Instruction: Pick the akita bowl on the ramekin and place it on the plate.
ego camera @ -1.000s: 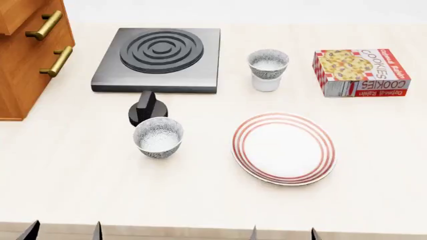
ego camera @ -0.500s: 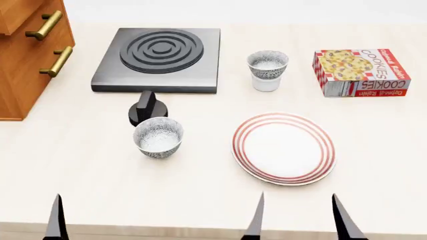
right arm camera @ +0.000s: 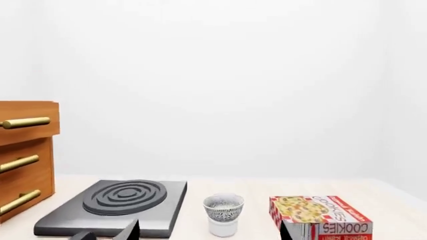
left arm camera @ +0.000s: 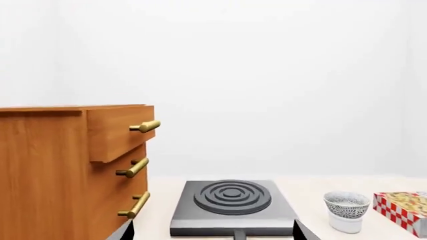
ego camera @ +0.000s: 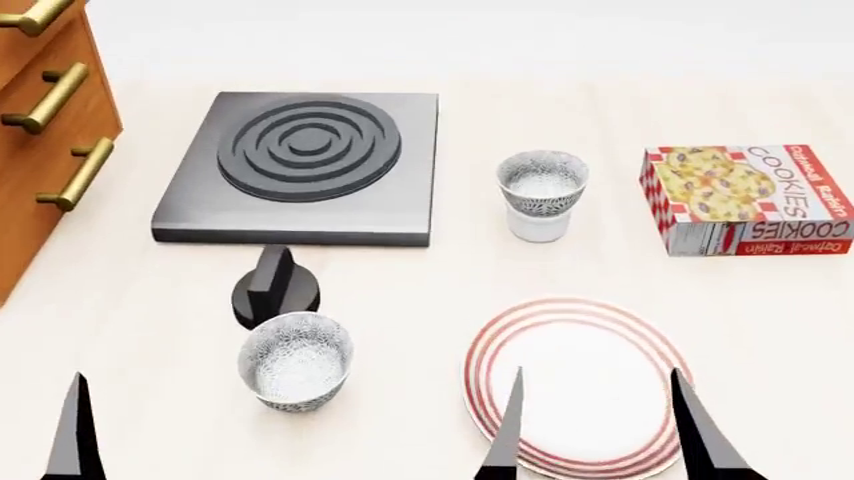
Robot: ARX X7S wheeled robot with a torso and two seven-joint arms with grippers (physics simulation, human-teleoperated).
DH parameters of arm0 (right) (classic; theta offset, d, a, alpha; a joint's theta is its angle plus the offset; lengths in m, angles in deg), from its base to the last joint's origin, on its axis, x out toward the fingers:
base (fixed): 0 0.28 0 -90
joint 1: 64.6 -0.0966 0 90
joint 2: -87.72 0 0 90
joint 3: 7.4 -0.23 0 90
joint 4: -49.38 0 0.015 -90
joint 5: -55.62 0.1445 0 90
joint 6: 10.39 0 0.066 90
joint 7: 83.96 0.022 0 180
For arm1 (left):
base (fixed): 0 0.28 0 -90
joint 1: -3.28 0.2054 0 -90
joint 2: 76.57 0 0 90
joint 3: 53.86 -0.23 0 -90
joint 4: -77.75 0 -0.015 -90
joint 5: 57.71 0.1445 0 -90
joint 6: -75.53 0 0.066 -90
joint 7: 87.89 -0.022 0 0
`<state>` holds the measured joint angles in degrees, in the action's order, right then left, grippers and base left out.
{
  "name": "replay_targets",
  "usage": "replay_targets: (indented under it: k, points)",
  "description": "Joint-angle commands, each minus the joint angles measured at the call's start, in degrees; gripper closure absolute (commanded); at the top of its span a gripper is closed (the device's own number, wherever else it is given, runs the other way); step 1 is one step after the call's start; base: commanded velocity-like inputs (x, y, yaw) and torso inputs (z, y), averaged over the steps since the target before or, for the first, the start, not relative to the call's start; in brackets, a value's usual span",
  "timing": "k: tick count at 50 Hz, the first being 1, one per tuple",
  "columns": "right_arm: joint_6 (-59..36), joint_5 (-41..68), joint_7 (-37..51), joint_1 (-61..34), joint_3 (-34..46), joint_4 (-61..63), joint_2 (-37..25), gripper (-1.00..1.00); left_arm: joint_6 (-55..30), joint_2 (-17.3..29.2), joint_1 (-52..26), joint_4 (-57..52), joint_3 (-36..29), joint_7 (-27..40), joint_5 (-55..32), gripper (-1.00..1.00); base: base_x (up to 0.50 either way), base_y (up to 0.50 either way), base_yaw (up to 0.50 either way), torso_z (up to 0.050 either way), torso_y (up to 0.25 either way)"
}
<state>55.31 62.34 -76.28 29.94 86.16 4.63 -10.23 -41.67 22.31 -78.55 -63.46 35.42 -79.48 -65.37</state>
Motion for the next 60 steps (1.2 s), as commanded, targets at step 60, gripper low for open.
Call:
replay_targets:
  k: [60]
  points:
    - [0.7,3.0,3.6,1.1,1.9,1.0,-3.3,-1.00,0.6,2.9,0.9,-2.3,-0.4,3.3,-4.7,-1.00,0.26,0.00,0.00,0.019,-0.007]
